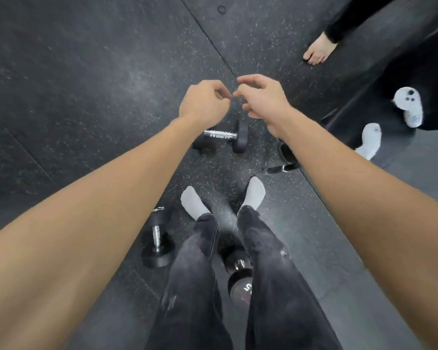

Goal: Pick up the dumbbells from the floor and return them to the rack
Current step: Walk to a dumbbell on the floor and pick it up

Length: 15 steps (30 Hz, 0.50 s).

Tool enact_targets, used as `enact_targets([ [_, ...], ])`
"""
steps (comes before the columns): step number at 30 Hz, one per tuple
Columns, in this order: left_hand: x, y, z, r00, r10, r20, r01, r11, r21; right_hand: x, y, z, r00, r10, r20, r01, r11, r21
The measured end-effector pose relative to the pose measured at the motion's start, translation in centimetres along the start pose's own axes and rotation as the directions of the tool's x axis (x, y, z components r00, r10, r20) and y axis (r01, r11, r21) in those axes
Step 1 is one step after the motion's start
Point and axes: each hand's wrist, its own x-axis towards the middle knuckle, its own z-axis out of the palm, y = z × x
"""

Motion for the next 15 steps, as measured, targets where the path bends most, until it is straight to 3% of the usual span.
enact_targets([
  [4,6.6,-6.4,6.8,1.000,-0.006,0.000,0.006,0.992,0.122,8.3,8.6,3.2,0.999,0.048,0.006,-0.048,0.997,-0.067],
  [10,15.4,-16.1,14.2,0.998,-0.065,-0.009,0.065,0.943,0.325,18.5,19.6,6.3,0.987,0.133,-0.094,-0.148,0.973,-0.178],
  [15,21.3,-21.1,17.6,0.941,-0.334,-0.060,0.339,0.933,0.118,24.8,24.5,8.5,0.941,0.278,-0.192,-0.309,0.937,-0.161],
])
